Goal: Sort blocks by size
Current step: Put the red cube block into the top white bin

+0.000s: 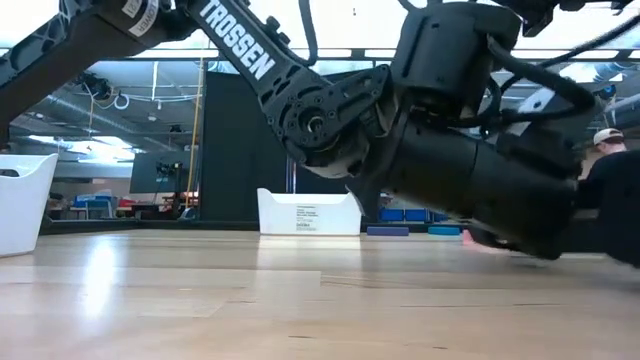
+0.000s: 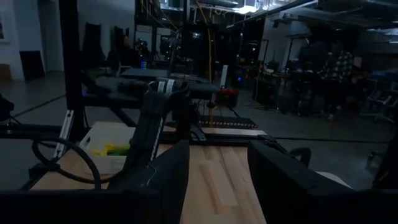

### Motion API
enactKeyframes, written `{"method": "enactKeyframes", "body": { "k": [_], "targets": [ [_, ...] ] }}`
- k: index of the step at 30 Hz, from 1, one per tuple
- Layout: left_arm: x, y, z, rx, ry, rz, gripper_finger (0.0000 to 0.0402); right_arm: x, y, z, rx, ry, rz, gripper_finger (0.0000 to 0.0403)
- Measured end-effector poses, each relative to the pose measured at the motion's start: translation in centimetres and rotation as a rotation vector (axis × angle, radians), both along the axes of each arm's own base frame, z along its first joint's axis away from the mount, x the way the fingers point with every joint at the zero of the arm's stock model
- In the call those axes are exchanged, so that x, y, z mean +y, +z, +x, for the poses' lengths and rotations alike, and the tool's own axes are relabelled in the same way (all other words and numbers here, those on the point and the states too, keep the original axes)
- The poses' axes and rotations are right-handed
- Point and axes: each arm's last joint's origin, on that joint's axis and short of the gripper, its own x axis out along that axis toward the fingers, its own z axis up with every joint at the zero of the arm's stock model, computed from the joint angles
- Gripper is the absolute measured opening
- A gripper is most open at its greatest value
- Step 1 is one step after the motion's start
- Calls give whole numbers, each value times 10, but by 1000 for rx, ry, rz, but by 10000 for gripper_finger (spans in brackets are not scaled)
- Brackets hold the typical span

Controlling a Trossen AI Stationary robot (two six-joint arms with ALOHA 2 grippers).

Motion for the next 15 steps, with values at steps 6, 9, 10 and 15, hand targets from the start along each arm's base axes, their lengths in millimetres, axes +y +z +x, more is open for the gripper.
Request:
{"method": "enactKeyframes", "body": {
  "k": [6,9,10,15],
  "targets": [
    [3,-7,8,-47,2,-26,395,0,0,0,0,1,0,178],
    [1,-11,16,-67,-4,-34,395,0,0,0,-5,0,3,177],
    [0,-12,19,-70,-4,-37,395,0,0,0,-3,0,2,176],
    [-3,-12,28,-43,-20,-20,392,0,0,0,-5,1,3,172]
  ]
}}
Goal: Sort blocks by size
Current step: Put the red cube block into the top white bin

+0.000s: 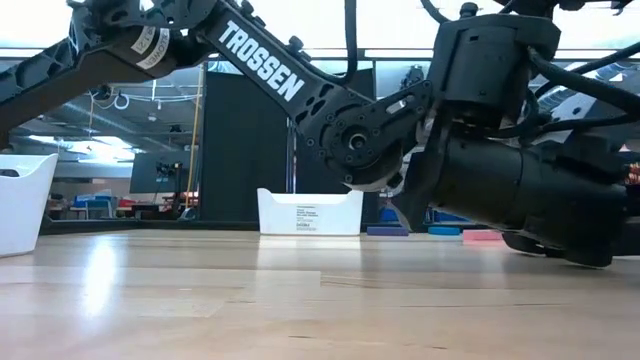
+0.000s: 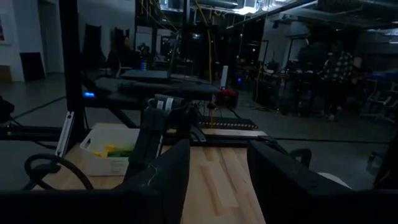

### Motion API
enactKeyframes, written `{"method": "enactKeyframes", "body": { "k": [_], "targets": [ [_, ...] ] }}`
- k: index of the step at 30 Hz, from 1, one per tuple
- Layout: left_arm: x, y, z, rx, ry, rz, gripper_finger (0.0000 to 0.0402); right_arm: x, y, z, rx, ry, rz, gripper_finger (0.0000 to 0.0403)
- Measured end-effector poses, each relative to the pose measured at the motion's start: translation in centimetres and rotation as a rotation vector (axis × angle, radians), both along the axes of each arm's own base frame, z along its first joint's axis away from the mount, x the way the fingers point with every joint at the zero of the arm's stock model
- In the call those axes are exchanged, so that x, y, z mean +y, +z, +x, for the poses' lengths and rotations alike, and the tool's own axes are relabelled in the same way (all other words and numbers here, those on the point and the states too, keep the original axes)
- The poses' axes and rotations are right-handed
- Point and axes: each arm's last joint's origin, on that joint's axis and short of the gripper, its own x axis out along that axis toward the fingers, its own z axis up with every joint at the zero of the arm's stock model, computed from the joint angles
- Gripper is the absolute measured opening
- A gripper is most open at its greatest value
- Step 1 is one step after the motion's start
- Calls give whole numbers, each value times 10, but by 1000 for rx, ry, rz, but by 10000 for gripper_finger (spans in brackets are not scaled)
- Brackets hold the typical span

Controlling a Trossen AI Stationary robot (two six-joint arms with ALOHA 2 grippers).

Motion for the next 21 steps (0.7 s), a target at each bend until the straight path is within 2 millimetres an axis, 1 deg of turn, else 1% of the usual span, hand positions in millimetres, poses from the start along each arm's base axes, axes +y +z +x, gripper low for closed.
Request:
{"method": "enactKeyframes", "body": {
  "k": [4,7,10,14,15,21],
  "targets": [
    [0,-1,0,19,-4,13,367,0,0,0,1,0,0,173],
    [0,-2,0,28,-3,13,326,0,0,0,2,0,-1,175],
    [0,-2,0,32,8,6,264,0,-1,0,7,0,-4,176],
    [1,3,-1,51,26,-5,153,0,-1,0,7,0,-4,173],
    [1,6,-1,56,30,-17,135,0,-1,0,8,0,-5,172],
    [6,21,-5,107,48,-38,140,0,-1,0,13,3,-8,169]
  ]
}}
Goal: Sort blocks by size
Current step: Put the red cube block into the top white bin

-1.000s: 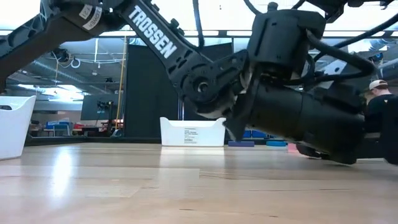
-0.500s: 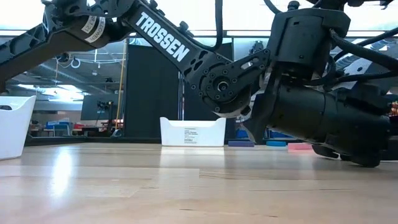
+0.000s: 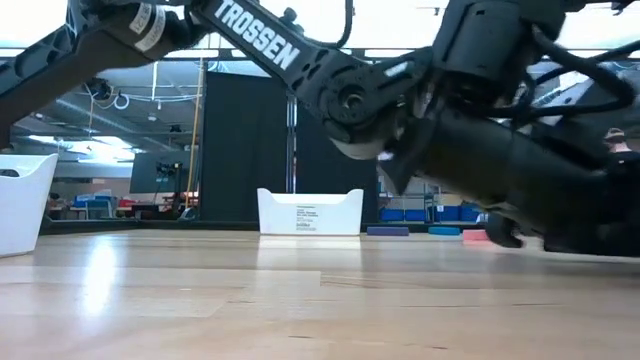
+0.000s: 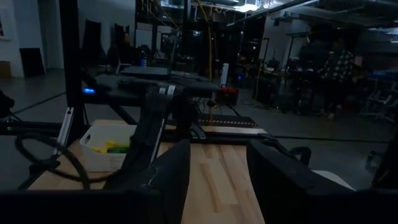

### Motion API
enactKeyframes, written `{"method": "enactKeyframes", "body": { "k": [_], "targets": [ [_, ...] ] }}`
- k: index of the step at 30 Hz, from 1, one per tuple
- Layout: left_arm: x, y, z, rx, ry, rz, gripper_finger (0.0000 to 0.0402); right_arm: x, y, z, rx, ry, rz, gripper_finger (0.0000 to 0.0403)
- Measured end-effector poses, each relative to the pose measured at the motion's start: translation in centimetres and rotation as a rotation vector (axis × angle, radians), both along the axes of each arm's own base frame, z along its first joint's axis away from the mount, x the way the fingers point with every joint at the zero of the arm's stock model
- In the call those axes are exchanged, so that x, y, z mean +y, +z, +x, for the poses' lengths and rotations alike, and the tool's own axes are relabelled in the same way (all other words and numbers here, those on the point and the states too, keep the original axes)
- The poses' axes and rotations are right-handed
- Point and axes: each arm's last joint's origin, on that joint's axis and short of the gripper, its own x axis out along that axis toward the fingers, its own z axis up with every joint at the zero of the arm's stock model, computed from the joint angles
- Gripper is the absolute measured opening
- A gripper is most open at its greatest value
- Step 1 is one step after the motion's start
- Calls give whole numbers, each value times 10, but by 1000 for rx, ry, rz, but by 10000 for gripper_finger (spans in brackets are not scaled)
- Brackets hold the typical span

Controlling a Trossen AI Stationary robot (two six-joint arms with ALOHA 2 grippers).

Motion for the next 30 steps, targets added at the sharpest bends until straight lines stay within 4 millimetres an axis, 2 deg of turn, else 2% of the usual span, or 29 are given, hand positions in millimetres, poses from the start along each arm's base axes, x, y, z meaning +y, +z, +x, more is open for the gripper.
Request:
{"method": "enactKeyframes", "body": {
  "k": [5,14,23,27,30],
  "targets": [
    [22,15,-27,-24,130,25,140,4,0,-2,5,25,-24,173],
    [92,66,-125,-118,408,4,140,4,2,-2,-9,25,-37,167],
    [126,121,-201,-194,541,18,140,4,0,-1,0,23,-31,162],
    [142,131,-226,-206,554,10,140,2,-2,3,15,-4,-32,164],
    [158,134,-239,-212,551,10,140,-4,-4,8,22,-91,-29,163]
  ]
}}
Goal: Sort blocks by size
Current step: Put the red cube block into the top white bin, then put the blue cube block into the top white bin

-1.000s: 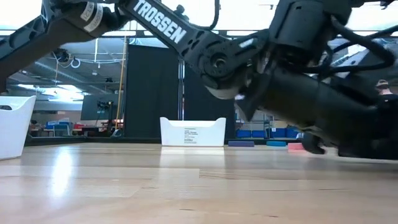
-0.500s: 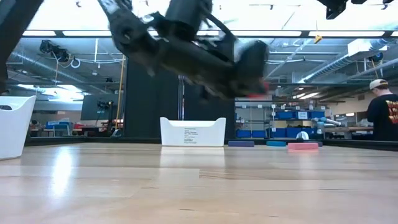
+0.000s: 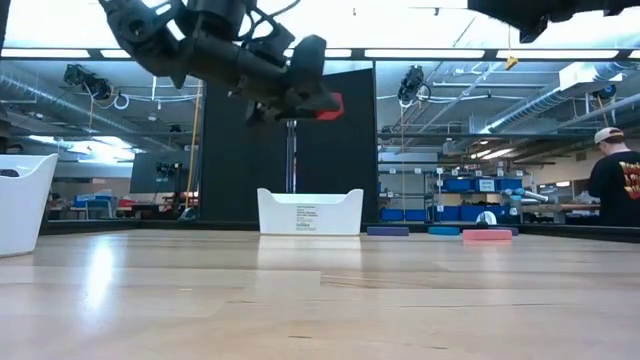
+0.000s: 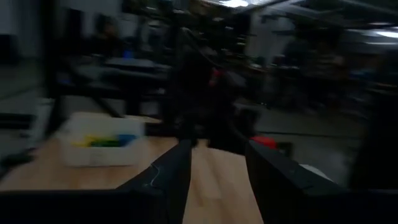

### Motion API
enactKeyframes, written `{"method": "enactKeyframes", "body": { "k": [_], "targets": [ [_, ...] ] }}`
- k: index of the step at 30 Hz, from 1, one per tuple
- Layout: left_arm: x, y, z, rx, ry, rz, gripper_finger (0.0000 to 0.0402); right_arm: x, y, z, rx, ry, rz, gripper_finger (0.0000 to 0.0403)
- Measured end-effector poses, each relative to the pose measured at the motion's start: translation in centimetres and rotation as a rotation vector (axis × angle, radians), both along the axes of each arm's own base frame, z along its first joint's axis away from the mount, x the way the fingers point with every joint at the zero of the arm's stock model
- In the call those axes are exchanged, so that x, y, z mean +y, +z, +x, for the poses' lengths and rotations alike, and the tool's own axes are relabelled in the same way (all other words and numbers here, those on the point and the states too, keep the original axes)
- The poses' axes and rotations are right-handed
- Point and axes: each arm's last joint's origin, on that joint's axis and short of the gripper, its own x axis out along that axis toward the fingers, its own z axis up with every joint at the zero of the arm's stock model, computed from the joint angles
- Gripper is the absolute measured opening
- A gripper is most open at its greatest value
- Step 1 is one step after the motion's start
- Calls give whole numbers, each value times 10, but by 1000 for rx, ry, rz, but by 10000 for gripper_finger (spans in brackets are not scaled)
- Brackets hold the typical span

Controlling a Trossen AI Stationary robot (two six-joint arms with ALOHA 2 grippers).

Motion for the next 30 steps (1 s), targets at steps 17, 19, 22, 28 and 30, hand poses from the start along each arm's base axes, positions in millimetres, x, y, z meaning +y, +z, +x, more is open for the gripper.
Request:
{"method": "enactKeyframes", "body": {
  "k": [17,19,22,28,30],
  "targets": [
    [122,-16,-24,235,189,-165,140,-51,-4,22,-12,-407,-1,141],
    [133,-17,-21,237,217,-184,140,-56,-6,25,-20,-428,29,139],
    [147,-19,-15,269,239,-213,140,-62,-11,31,-5,-441,81,138],
    [158,-33,-2,405,213,-288,230,-63,-26,47,149,-388,185,157],
    [157,-32,1,398,169,-298,287,-61,-32,54,241,-367,205,166]
  ]
}}
